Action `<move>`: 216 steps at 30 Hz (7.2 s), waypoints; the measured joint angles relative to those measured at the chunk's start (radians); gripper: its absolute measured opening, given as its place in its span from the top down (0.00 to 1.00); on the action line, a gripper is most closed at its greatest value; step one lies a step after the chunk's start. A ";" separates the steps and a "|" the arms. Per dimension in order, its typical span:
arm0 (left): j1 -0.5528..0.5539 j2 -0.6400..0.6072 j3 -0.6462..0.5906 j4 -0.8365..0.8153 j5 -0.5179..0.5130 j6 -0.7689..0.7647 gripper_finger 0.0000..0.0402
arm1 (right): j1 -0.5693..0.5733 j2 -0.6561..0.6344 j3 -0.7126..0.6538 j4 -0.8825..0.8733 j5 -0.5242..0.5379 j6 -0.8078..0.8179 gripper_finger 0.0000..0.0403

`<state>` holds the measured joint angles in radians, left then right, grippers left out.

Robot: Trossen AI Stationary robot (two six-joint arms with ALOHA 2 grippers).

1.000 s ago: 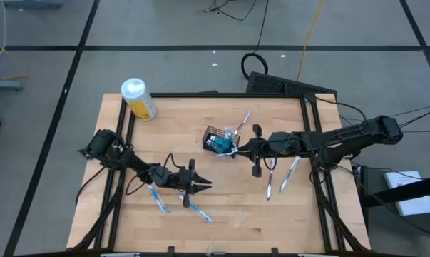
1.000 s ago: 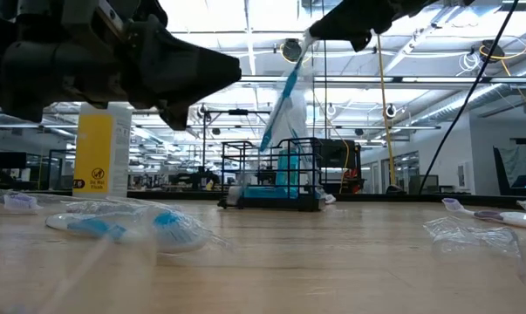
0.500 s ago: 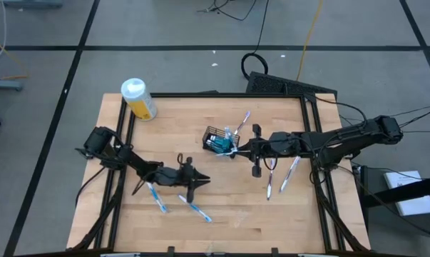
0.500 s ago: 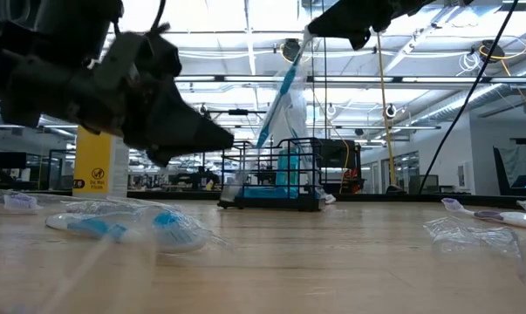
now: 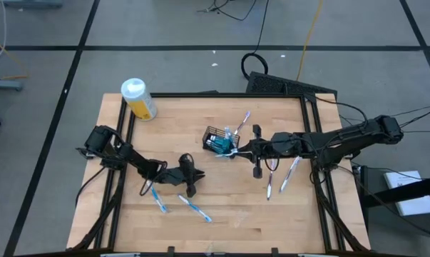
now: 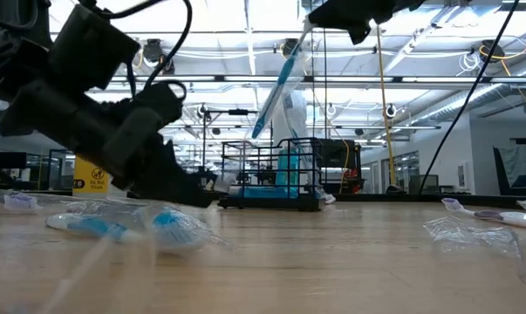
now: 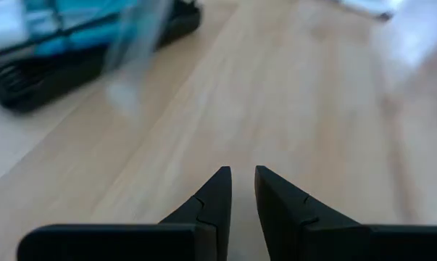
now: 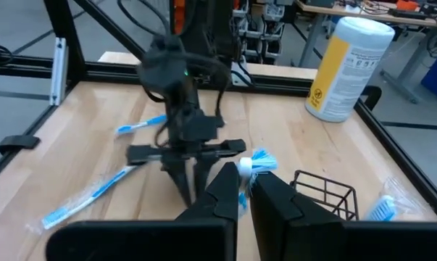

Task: Pick & Place toothbrushing station
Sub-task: Put the blue toothbrush into the wire organizer

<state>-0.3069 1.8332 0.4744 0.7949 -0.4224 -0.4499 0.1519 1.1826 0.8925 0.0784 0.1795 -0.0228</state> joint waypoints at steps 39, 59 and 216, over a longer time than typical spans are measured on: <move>-0.003 0.000 0.100 0.040 0.083 0.115 0.83 | 0.147 -0.066 0.000 0.016 0.026 0.082 0.98; -0.003 0.001 0.202 0.019 0.136 0.194 0.83 | 0.146 -0.033 0.000 0.037 -0.001 0.082 0.98; -0.075 -0.035 0.321 -0.094 0.180 0.336 0.83 | -0.234 0.093 0.214 -0.364 -0.046 0.011 0.98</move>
<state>-0.3822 1.7981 0.7953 0.7004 -0.2423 -0.1135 -0.0816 1.2757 1.1061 -0.2856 0.1337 -0.0116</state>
